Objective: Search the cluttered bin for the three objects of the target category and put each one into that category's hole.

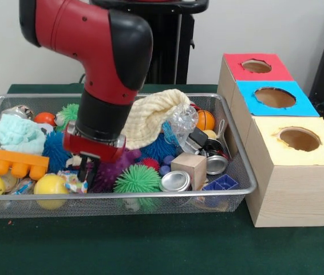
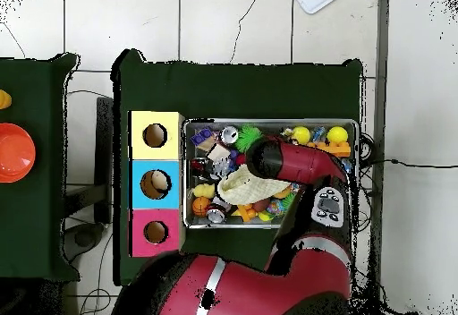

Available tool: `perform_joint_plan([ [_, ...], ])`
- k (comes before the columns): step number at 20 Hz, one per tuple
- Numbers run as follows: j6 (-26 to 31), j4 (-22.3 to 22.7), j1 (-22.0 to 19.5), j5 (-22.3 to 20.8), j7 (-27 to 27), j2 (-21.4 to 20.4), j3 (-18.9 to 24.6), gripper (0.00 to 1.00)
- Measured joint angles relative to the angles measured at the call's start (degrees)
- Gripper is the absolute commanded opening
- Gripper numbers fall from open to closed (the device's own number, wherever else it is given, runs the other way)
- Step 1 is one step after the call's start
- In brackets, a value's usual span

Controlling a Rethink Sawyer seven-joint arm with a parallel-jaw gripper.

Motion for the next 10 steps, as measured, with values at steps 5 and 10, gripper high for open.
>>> perform_joint_plan([
  [5,4.05,2.09,-0.57,-0.02,0.0,-4.54,1.51,0.0],
  [10,4.81,3.41,-1.11,-0.04,0.0,-8.54,2.51,0.0],
])
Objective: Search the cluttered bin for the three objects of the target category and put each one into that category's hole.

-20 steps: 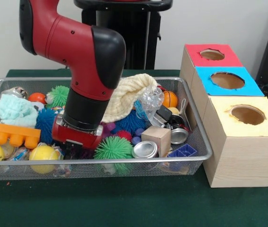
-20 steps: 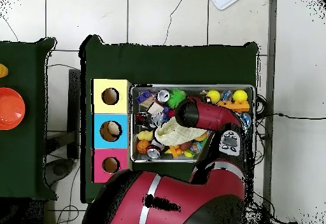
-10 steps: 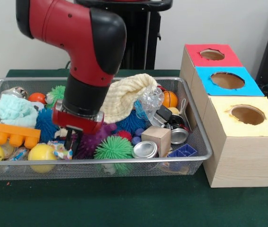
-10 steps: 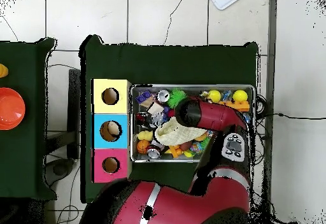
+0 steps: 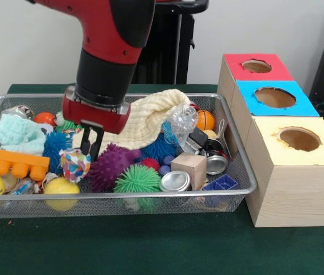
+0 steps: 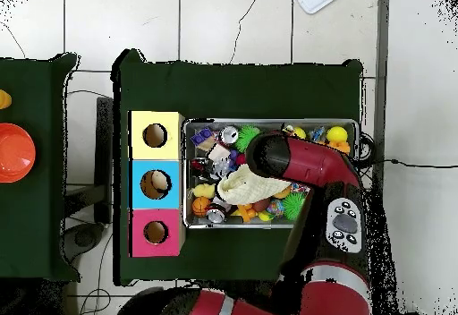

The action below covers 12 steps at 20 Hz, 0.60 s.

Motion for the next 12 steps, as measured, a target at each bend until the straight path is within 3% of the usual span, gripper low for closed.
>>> perform_joint_plan([
  [12,1.41,0.9,-0.01,-0.29,0.0,-6.03,1.72,0.0],
])
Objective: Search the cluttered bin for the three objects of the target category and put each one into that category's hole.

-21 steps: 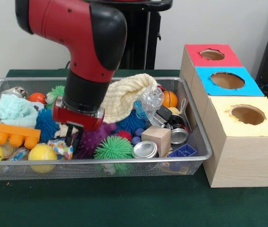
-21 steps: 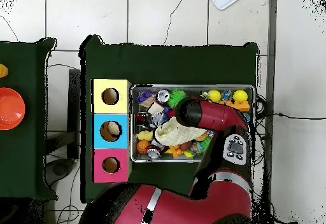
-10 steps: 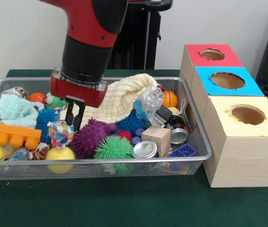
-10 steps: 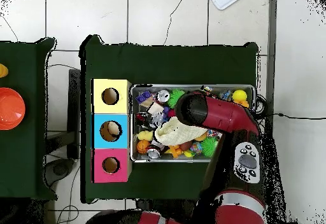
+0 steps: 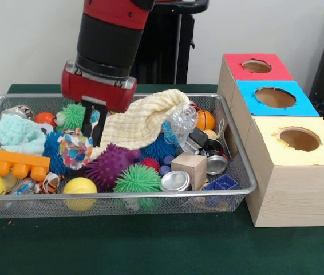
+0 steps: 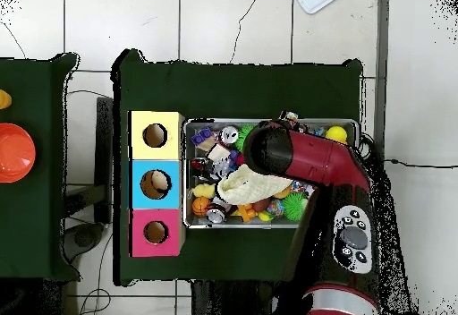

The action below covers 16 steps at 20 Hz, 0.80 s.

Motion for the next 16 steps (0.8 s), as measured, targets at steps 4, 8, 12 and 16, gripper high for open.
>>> perform_joint_plan([
  [4,2.68,1.49,0.11,0.14,0.0,-2.35,1.12,0.0],
  [8,5.05,2.85,0.83,0.64,0.0,-4.09,1.71,0.0],
  [12,6.94,3.82,2.13,1.31,0.0,-5.41,1.94,0.0],
  [16,9.06,4.31,4.27,2.04,0.0,-6.57,1.94,0.0],
])
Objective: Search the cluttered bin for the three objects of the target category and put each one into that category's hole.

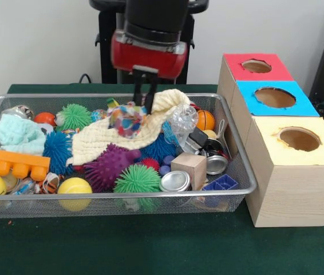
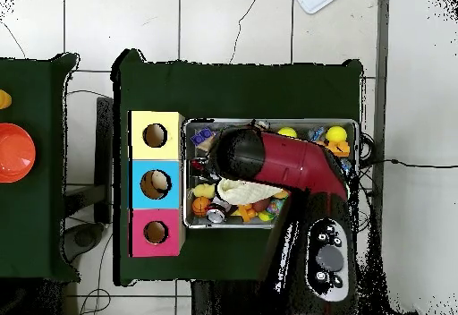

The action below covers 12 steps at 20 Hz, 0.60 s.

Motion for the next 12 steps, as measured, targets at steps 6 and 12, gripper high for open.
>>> perform_joint_plan([
  [6,2.67,0.06,3.96,2.47,0.0,-2.14,0.08,0.0],
  [12,4.0,0.07,7.26,5.26,0.01,-4.06,-0.07,0.0],
])
